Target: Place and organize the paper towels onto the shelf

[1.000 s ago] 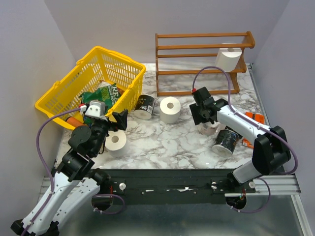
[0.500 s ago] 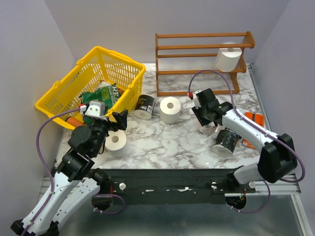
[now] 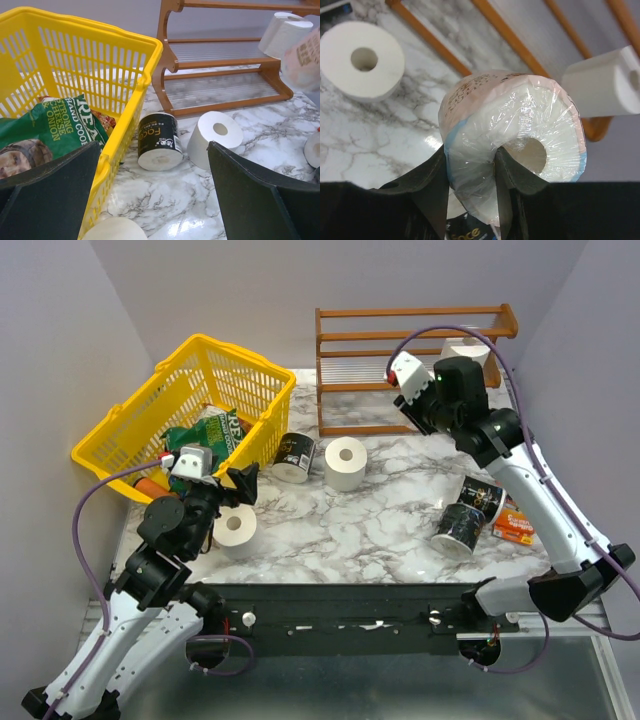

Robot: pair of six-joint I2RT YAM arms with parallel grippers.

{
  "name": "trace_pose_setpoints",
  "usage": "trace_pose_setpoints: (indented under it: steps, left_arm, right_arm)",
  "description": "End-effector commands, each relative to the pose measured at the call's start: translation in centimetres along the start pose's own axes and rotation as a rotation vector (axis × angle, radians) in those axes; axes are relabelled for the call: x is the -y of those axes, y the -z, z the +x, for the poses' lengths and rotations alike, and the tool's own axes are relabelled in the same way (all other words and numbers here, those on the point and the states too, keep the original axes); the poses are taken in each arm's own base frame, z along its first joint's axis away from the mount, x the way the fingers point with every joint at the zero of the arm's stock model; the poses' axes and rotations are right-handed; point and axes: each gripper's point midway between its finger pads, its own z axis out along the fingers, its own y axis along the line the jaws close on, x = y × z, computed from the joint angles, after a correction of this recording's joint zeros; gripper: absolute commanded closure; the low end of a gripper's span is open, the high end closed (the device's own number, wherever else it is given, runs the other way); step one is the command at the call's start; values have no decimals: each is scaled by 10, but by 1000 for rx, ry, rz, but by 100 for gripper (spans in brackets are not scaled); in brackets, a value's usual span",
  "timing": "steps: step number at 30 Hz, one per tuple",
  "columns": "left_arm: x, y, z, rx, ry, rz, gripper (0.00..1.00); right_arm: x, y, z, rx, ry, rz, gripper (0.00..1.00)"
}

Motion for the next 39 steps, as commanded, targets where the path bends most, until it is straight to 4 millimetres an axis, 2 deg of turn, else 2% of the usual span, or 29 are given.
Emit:
trace_pose_setpoints:
  steps: [1,2,6,7,8,9,12,14,15,16,26,33,39]
  left_arm:
    - [-4,1,0,12,0,-20,1]
    - [-4,1,1,9,-1,-19,1]
    - [-4,2,1,12,0,-20,1]
    - [-4,2,0,13,2,-20,1]
    - [-4,2,0,15,2,-19,1]
    - [-4,2,1,14,4,-21,1]
    - [-5,3,2,9,5,-22,1]
    - [-3,2,2,11,8,-17,1]
    - [-3,2,2,11,8,-14,1]
    - [-2,1,3,8,7,-11,1]
    - [-3,0,4,2,3,-15,1]
    - [-3,-2,6,-8,-4,-18,1]
    - [-2,-4,8,-11,-5,-16,1]
  right_arm:
    - [42,6,-38,56,172,110,59]
    - [47,0,-42,49,194,127,59]
    - [83,-3,-82,142,256,236,59]
    - [91,-6,-86,144,279,251,59]
    - [102,-1,-99,178,285,278,59]
    - [107,-12,-105,180,294,288,59]
    - [130,-18,-121,197,325,344,59]
    - [141,-23,-125,201,345,359,59]
    - [151,-19,-132,214,347,384,59]
    - [153,-32,-127,193,356,376,59]
    - [160,-66,-123,182,434,350,57]
    - [162,-84,-119,167,451,337,55]
    - [166,-90,-114,156,449,340,53]
